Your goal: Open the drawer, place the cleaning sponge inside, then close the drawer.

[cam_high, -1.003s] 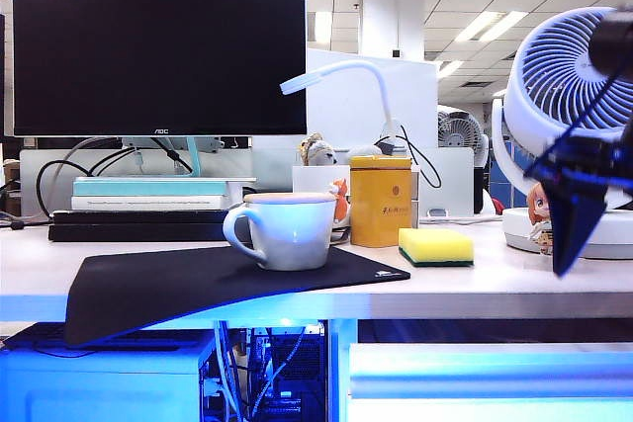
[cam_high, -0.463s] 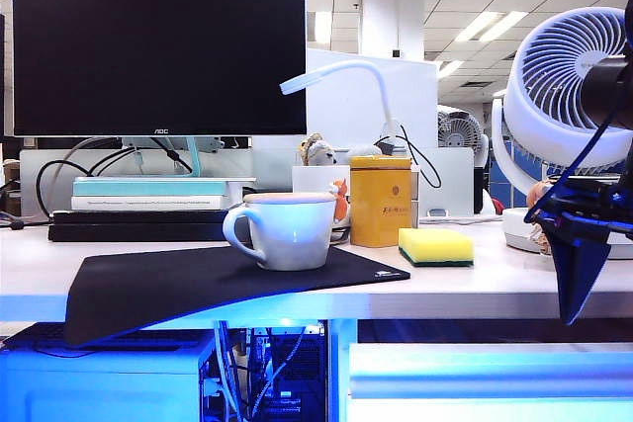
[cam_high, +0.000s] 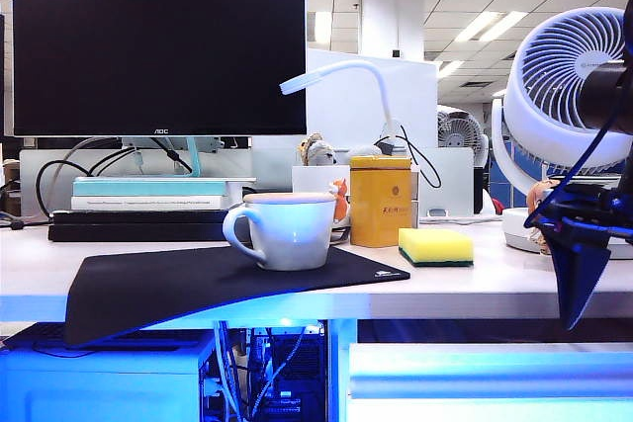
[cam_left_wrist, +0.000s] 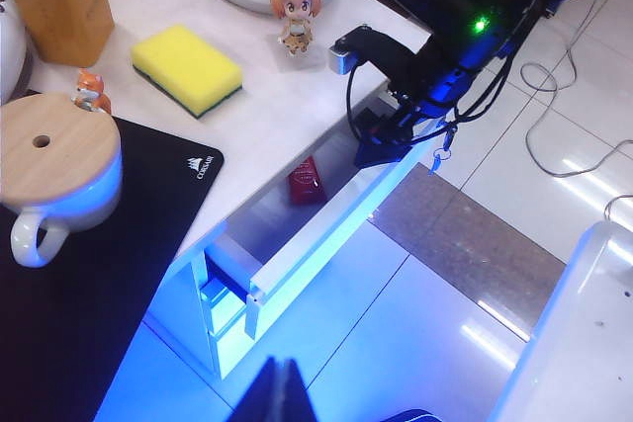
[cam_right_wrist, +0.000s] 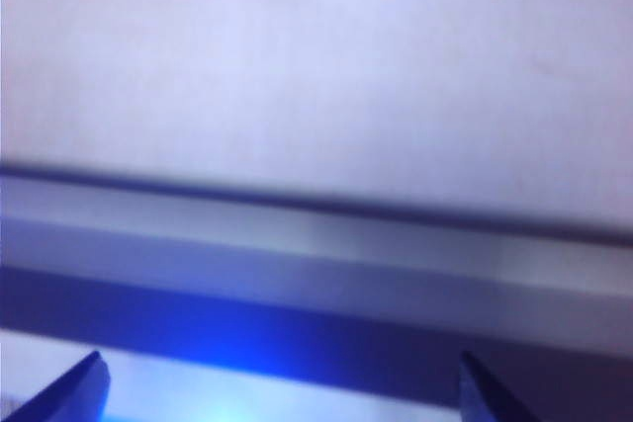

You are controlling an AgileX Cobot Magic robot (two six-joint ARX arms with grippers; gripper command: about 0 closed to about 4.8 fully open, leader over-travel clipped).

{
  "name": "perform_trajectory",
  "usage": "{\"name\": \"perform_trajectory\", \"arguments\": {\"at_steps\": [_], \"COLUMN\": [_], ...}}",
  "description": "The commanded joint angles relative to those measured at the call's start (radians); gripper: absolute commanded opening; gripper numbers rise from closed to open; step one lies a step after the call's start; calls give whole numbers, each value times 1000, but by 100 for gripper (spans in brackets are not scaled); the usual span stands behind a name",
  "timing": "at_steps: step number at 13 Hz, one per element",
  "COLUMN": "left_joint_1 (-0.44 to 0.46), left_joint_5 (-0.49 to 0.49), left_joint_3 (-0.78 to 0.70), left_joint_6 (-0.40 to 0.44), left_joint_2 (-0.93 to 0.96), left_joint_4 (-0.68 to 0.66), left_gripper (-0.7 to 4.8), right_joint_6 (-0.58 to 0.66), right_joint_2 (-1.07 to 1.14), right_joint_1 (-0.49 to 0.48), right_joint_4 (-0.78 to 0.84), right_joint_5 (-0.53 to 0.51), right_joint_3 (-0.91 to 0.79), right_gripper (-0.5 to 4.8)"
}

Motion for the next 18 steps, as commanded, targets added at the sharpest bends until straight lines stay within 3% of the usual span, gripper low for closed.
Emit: {"name": "perform_trajectory", "arguments": {"at_steps": [1,18], "left_joint_1": [-1,-1], "left_joint_5": [5,5], "left_joint_3": [1,1], "left_joint_6": [4,4], "left_joint_2": [-1,-1], "left_joint_4": [6,6], "left_gripper": [-6,-6], "right_joint_6": [-3,-48], "right_joint_2": [18,47], "right_joint_1": [2,2], "right_joint_4": [21,-155], "right_joint_5": [21,17], "right_joint_3": [0,-18], "right_gripper": [479,479]}}
